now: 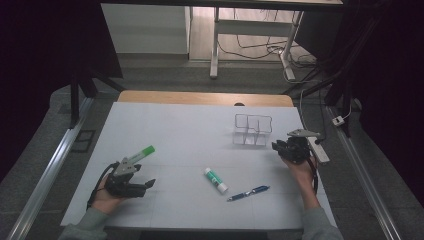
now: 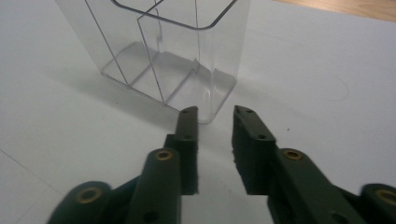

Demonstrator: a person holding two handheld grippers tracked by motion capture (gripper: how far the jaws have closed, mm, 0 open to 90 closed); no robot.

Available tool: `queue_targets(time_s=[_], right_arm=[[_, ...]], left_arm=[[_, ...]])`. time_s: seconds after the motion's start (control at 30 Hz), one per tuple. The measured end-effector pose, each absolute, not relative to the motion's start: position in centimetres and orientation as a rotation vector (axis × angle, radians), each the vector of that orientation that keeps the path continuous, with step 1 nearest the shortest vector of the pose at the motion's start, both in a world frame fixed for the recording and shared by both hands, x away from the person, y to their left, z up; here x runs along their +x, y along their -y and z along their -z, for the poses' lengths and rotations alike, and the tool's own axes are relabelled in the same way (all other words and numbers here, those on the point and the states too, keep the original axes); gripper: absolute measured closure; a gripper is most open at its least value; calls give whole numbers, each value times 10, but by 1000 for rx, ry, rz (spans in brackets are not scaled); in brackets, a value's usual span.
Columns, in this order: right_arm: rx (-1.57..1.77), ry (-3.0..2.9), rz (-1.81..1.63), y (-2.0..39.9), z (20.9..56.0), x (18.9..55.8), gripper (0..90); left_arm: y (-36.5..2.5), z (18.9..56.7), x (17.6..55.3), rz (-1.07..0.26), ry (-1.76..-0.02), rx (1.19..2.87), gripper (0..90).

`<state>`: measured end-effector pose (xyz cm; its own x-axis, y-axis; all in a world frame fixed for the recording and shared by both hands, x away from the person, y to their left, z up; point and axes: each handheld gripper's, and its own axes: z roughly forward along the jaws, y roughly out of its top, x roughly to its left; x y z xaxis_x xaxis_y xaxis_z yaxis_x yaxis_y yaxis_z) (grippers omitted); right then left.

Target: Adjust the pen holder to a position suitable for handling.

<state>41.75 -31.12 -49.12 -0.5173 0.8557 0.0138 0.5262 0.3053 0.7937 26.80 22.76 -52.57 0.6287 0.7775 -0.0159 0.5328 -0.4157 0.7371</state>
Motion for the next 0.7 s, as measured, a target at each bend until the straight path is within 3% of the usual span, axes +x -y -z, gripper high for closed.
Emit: queue_targets(time_s=[0.23,0.7], right_arm=[[1219,-2171,-1060,311,491,426,888],[1232,-2159,-1049,313,494,448,889]], left_arm=[[-227,526,268,-430,-1023,2122,221],[-226,528,268,-427,-1029,2125,220]])
